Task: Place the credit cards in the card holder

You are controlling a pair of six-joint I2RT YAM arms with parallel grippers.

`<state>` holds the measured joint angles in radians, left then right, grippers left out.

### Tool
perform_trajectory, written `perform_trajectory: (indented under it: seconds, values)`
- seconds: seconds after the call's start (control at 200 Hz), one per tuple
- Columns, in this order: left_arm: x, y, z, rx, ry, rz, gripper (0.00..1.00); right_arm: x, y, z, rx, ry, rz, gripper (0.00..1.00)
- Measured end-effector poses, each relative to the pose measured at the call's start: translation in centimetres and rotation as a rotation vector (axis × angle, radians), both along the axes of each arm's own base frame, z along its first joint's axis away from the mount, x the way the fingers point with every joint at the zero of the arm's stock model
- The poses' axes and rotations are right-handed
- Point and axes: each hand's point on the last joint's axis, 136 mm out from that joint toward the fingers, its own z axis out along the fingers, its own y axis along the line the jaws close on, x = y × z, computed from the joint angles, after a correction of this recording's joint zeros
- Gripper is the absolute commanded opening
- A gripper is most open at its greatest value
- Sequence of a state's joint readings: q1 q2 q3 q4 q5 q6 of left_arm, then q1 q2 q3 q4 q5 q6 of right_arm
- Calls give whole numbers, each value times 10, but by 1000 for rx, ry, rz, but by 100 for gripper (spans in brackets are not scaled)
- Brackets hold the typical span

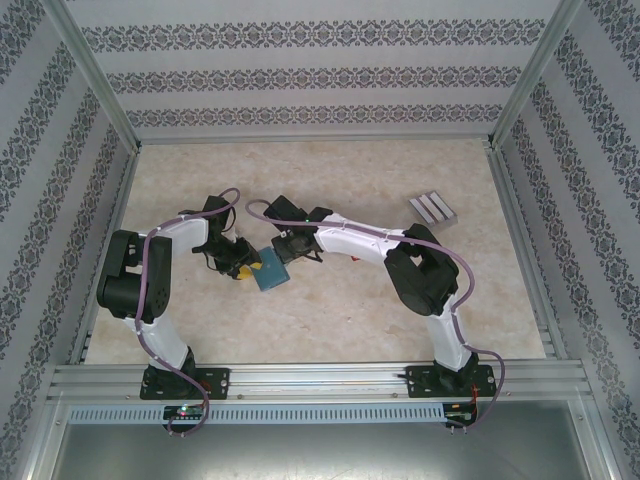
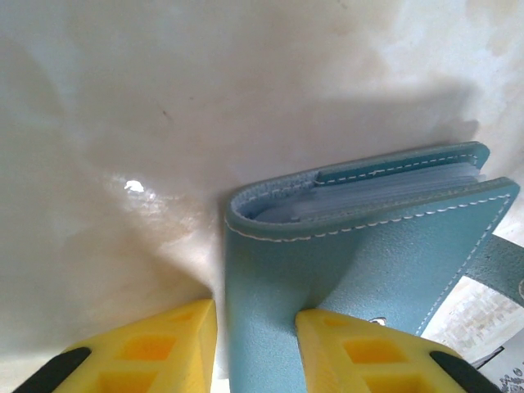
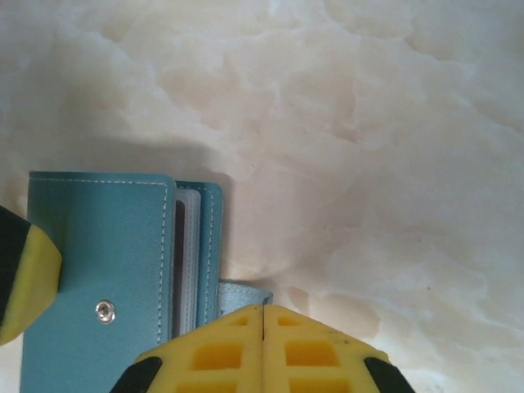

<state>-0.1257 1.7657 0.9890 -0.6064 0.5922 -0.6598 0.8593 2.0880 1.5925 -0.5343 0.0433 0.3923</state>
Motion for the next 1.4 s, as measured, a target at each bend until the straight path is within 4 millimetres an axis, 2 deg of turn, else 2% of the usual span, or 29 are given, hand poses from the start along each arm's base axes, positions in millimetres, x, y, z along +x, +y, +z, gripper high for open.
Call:
perform_trajectory:
  seconds: [0.245, 0.779, 1.399]
  values:
    - [0, 0, 0, -4, 0, 1, 32, -4, 6, 1, 47, 43, 1, 0]
    - [1, -2, 1, -19, 0, 2, 28, -28, 41, 5, 325, 200, -38, 0]
    - [3, -7, 1, -56, -6, 4, 26, -29, 47, -9, 393, 216, -66, 0]
